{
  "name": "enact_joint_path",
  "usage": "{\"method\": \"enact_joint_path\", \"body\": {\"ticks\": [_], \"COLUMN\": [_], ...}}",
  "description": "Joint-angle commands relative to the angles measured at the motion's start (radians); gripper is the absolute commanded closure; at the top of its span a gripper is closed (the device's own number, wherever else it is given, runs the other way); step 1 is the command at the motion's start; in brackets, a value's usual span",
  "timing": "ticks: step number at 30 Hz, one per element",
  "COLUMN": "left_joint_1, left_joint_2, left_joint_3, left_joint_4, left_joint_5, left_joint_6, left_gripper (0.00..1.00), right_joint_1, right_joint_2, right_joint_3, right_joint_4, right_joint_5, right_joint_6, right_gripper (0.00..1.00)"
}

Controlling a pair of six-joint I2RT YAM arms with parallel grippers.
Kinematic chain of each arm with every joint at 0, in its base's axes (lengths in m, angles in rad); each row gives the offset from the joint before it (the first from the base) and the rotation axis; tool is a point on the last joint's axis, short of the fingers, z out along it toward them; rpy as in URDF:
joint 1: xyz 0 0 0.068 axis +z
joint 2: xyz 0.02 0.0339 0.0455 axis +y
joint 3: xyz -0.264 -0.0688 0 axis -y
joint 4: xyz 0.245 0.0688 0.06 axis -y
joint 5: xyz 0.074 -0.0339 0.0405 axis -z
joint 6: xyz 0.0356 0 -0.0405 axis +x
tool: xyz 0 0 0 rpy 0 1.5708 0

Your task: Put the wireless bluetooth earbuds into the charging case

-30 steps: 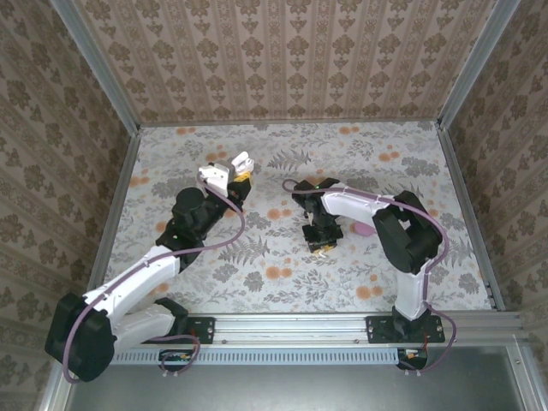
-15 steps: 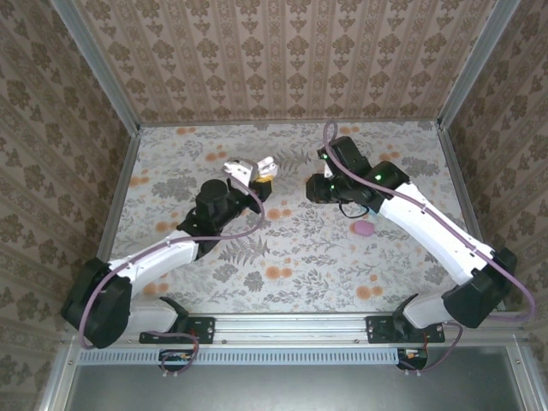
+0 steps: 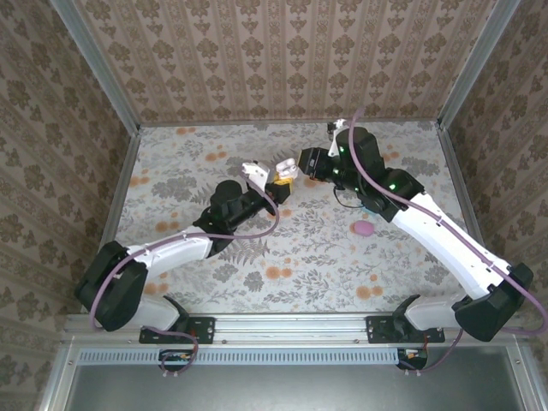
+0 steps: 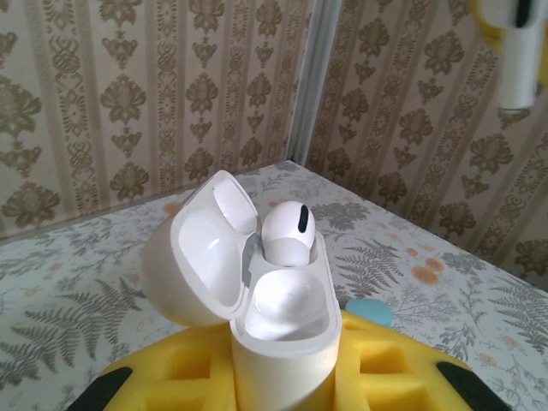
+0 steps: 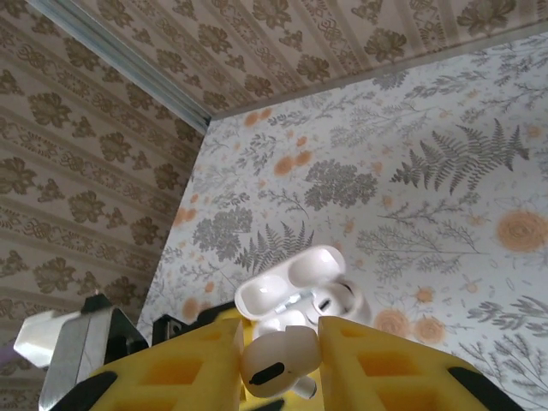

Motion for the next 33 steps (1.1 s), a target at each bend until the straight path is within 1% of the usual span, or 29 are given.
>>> {"method": "enact_joint_path", "body": {"ticks": [1, 10, 20, 33], "left_joint_1": [-0.007, -0.016, -0.019, -0.019], "left_joint_2": [0.008, 0.018, 0.014, 0.011], "left_joint_3": [0.03, 0.033, 0.04, 0.043], "left_joint_4": [0.098, 0.142, 0.145, 0.165], "left_joint_5": [0.042, 0.066, 0.076, 0.053], "left_joint_6": [0.022, 0.015, 0.009, -0.021], "left_gripper": [0.76, 0.76, 0.76, 0.76], "right_joint_1": [0.015, 0.055, 0.085, 0.099], "right_joint_2": [-0.004, -0.007, 0.025, 0.033], "right_joint_3": [-0.03, -0.088, -0.107, -0.146], "right_joint_4": [0.094, 0.19, 0.232, 0.263], "right_joint_5": [0.013, 0.046, 0.082, 0.074], "right_joint_6": [0.039, 0.061, 0.047, 0.047], "right_gripper": [0.7, 0.7, 0.7, 0.71]}}
